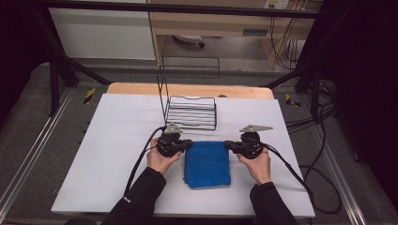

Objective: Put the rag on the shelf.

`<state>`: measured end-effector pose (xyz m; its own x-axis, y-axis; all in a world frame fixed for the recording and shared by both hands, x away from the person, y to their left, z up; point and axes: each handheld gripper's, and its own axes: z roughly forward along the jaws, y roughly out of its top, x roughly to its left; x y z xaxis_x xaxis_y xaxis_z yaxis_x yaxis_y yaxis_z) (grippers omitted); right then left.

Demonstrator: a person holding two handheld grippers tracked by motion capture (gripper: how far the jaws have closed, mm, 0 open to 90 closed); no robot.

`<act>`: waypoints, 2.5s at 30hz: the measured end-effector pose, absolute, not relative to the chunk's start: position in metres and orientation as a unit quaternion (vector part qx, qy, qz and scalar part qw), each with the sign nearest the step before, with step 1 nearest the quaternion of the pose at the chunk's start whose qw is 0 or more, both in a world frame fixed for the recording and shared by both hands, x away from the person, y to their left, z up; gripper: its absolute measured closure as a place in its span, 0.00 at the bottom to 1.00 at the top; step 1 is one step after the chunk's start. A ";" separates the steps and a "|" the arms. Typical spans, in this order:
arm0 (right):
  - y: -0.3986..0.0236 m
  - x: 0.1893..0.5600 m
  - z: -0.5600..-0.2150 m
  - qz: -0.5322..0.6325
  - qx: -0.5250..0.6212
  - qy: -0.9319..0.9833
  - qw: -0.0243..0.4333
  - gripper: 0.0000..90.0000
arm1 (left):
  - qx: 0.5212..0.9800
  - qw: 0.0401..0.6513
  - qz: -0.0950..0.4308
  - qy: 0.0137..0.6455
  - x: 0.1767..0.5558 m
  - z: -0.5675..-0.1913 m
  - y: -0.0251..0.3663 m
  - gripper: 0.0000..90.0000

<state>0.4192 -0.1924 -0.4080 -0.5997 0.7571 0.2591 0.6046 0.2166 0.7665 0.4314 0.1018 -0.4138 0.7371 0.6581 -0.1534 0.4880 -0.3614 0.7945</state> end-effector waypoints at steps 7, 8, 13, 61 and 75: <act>-0.193 0.409 -0.396 0.456 0.427 0.773 0.110 0.96 | 0.813 0.458 0.104 0.344 0.421 -0.403 0.102 0.96; -0.194 0.407 -0.395 0.458 0.428 0.771 0.112 0.96 | 0.812 0.460 0.105 0.343 0.420 -0.402 0.102 0.96; -0.194 0.398 -0.388 0.467 0.425 0.766 0.123 0.96 | 0.807 0.470 0.110 0.340 0.413 -0.395 0.103 0.96; -0.179 0.369 -0.304 0.566 0.354 0.701 0.249 0.96 | 0.746 0.564 0.186 0.301 0.395 -0.308 0.127 0.96; -0.167 0.375 -0.284 0.588 0.340 0.681 0.274 0.96 | 0.713 0.596 0.202 0.309 0.401 -0.285 0.139 0.96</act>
